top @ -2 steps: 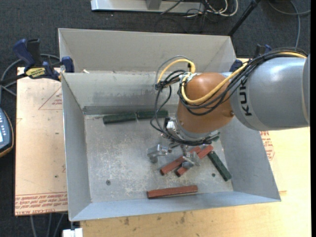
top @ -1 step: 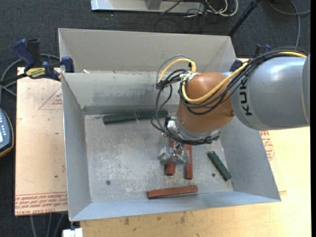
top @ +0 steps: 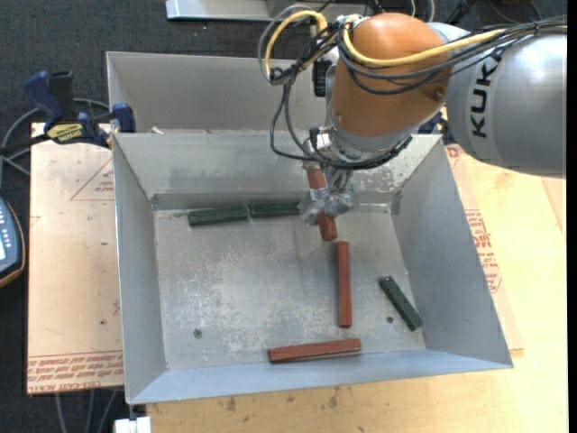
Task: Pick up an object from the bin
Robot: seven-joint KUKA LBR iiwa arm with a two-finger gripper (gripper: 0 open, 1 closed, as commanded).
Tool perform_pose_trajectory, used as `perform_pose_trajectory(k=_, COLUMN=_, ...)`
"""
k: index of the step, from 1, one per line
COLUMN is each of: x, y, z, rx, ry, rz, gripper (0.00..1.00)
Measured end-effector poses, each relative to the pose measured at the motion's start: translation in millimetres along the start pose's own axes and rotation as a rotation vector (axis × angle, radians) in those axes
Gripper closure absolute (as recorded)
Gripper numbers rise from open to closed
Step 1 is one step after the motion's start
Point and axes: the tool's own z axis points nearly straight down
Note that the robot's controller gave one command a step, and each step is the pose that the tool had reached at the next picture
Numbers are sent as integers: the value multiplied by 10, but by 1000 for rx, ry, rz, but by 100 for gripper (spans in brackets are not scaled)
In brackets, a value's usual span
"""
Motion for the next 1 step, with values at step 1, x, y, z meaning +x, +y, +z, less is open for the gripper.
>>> perform_pose_trajectory(k=1, x=-141, y=-21, z=-501, rx=-1, ry=0, rz=-16, gripper=100)
